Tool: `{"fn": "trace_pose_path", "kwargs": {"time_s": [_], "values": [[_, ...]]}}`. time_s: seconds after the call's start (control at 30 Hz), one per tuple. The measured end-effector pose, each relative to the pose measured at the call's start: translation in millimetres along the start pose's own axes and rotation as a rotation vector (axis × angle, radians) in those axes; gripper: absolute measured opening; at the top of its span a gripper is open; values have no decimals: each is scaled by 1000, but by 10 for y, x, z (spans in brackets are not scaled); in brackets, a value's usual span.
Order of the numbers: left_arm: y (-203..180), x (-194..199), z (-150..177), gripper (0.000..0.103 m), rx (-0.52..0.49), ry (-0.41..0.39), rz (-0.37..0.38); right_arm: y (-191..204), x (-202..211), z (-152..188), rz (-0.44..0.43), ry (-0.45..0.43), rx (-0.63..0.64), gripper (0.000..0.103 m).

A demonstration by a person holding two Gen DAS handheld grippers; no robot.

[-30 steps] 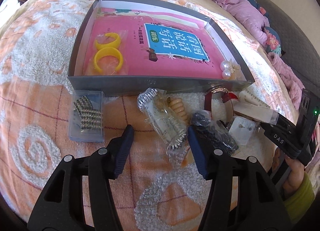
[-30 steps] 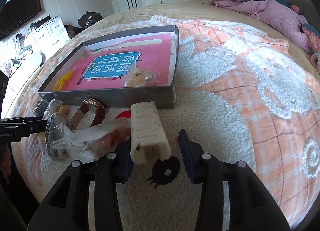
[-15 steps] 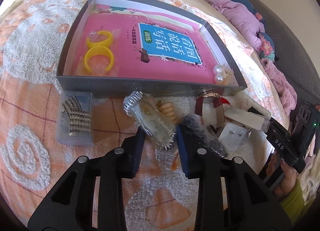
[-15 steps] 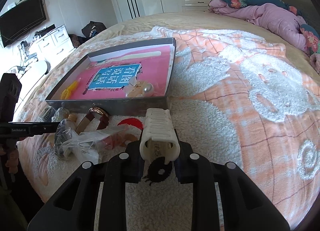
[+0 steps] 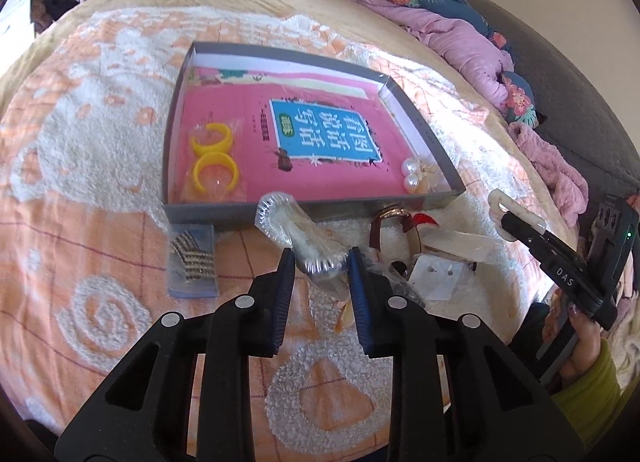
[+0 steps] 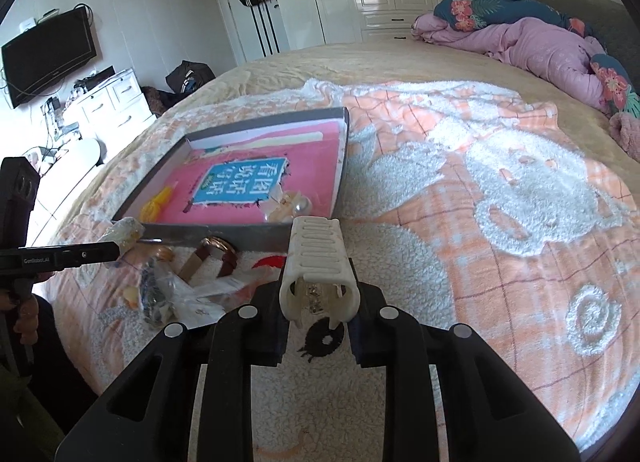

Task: Organize jewelry
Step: 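Grasp the clear bag of silver pieces with the left tool while the right tool grasps the white comb-shaped holder, then carry the clear bag and white holder over the grey box with both tools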

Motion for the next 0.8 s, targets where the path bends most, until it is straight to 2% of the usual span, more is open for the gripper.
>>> {"fn": "trace_pose_path", "kwargs": {"time_s": [0.8], "values": [[-2, 207, -610, 17, -40, -107, 15, 299, 57, -607, -39, -92, 36, 22]]}}
Point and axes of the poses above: each gripper's, at about its wrist camera, not at the fingertips, and x roughly against the way its jaws point, y to its left, z to its underside, the point moved 3 cm from there along -x, roughly the way its jaws point, and after that the axes turned 4 degrees about -y, right-handed, at the moved point
